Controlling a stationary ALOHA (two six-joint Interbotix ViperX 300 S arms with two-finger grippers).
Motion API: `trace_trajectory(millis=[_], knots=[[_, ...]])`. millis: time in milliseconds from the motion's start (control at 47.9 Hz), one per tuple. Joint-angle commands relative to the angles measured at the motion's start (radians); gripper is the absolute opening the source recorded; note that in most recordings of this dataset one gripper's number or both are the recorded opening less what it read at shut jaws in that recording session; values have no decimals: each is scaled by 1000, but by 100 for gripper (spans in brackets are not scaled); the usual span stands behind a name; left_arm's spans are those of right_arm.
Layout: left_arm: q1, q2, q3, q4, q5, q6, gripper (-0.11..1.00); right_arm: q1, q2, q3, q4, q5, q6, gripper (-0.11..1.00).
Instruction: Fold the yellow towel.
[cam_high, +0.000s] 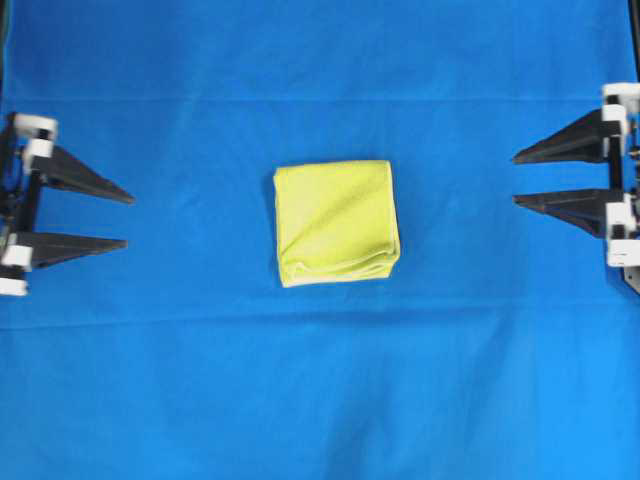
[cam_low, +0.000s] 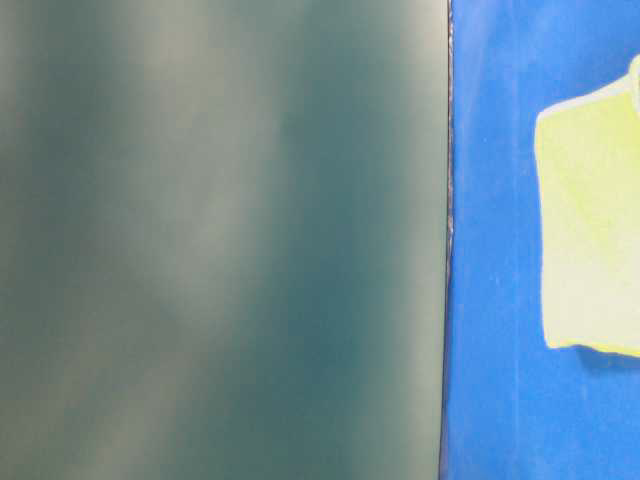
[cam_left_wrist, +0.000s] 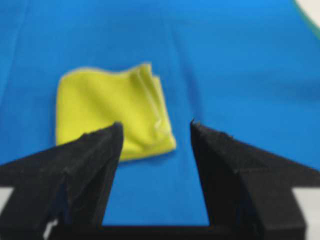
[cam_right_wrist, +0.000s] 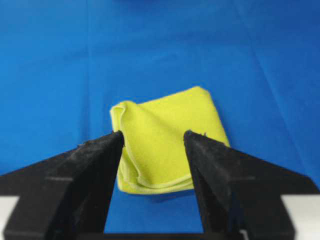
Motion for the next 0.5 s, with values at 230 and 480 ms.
trace_trajectory(millis=[230,480], knots=[[37,-253,163,-2,-2,-12,53,-94,-147,212,38,-184,5,57],[61,-241,176,-2,5,-20,53,-103,-130,222,40,-189,6,57]])
